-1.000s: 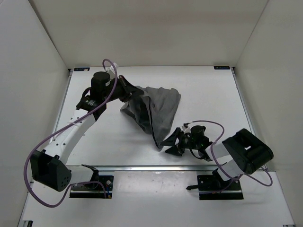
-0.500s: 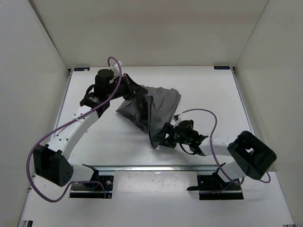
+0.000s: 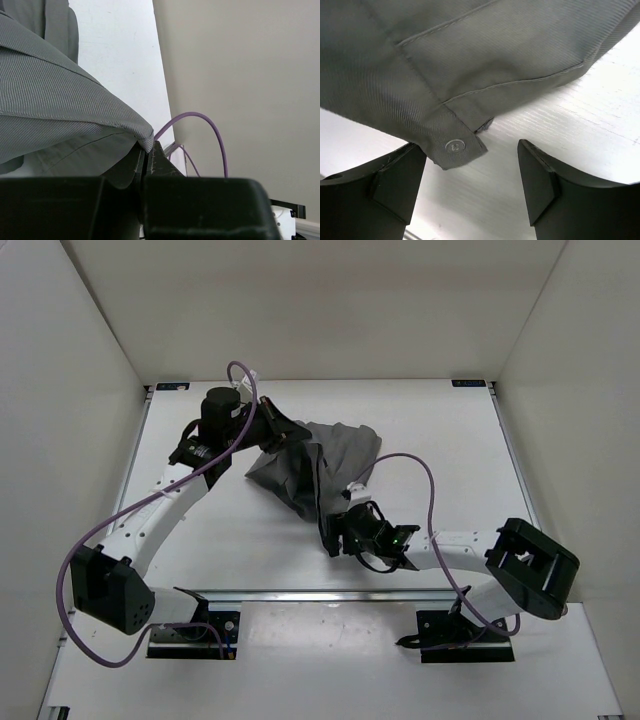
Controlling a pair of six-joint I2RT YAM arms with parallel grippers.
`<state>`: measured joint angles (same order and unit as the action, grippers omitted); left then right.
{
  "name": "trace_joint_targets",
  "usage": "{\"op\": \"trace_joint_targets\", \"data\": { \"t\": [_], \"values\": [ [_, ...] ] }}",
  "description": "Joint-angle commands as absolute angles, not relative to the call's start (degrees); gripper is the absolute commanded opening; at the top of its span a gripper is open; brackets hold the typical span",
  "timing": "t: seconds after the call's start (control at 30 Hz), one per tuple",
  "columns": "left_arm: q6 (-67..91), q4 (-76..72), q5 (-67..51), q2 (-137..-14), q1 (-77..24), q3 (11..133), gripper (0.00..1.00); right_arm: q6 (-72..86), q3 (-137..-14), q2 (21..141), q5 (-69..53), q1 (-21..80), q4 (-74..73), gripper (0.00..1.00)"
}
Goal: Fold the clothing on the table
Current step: Flatten the skirt out
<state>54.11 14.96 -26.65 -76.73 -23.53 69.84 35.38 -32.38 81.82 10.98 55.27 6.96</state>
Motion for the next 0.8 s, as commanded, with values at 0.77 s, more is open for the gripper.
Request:
{"op": "trace_joint_targets", "data": {
  "t": [0.77],
  "values": [
    [54.8,11.7,-29.0,-74.3,-21.9,67.2,0.00,22.6,-37.2,83.2,25.9,66.5,9.1,0.67]
  ]
}}
